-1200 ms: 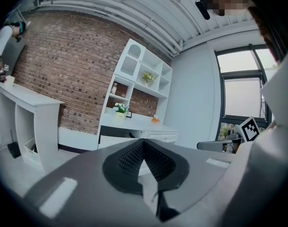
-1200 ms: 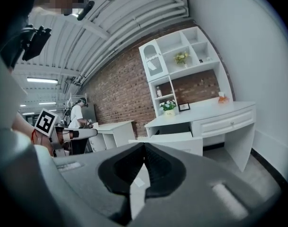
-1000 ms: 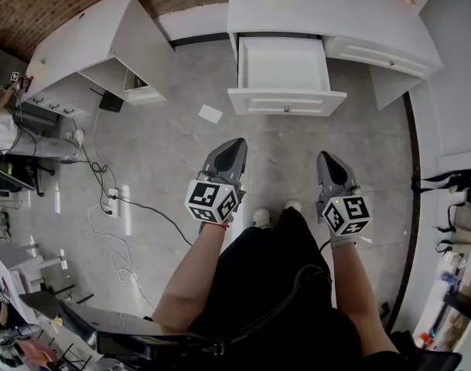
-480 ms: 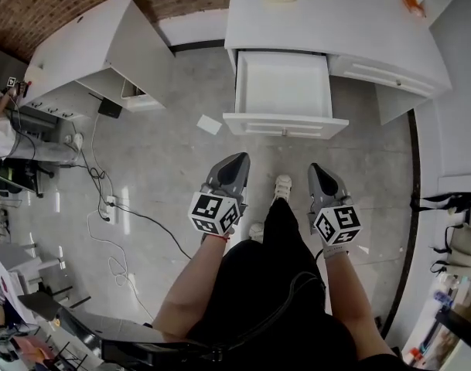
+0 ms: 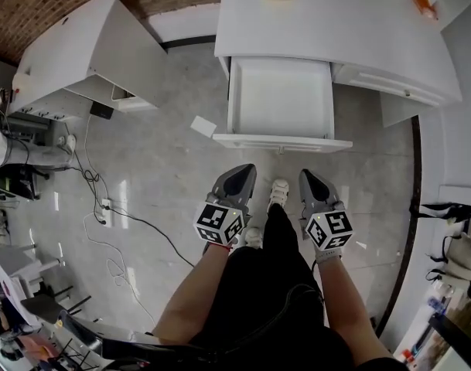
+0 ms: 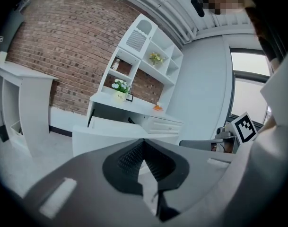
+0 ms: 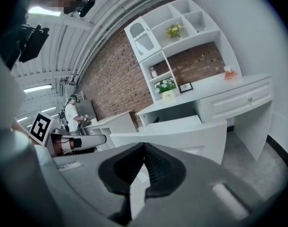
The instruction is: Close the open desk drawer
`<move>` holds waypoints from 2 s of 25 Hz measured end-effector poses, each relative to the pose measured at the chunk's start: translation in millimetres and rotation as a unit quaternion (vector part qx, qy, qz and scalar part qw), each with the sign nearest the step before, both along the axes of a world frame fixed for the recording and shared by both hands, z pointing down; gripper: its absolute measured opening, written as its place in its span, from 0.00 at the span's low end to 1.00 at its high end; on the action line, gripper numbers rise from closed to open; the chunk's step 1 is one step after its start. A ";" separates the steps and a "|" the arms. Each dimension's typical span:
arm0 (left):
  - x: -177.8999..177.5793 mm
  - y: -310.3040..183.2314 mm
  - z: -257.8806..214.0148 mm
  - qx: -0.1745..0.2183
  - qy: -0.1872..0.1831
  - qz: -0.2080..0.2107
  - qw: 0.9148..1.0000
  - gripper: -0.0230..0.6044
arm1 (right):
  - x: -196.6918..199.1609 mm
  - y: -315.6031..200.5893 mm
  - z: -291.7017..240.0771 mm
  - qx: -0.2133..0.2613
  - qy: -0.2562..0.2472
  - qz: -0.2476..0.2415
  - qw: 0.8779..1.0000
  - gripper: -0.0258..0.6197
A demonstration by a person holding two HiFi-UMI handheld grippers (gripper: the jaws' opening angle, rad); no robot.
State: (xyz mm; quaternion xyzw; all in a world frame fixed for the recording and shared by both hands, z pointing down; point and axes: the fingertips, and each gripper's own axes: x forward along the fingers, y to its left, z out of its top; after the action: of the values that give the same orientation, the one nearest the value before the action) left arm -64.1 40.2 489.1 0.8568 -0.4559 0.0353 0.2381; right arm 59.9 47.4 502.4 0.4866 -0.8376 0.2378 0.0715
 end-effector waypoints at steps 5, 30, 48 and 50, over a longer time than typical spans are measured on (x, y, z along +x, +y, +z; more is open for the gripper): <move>12.5 -24.4 17.5 -0.015 0.001 0.009 1.000 0.04 | -0.6 -30.8 15.6 -0.013 0.004 0.002 1.000 0.04; 9.8 -92.4 53.4 -0.073 0.005 -0.022 0.997 0.04 | 3.4 -98.5 52.1 -0.085 -0.002 0.023 0.996 0.04; 11.0 -152.2 53.0 -0.079 0.003 -0.079 0.994 0.04 | 5.0 -156.7 51.8 -0.091 -0.008 -0.013 0.996 0.04; 10.8 -157.7 53.6 -0.078 0.005 -0.081 0.994 0.04 | 5.1 -162.1 52.3 -0.091 -0.011 -0.010 0.996 0.04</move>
State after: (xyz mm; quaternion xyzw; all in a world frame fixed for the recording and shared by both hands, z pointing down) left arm -53.3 -117.5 542.6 0.7958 -0.5187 0.0470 0.3088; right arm 65.0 -114.7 554.7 0.4669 -0.8182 0.3174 0.1084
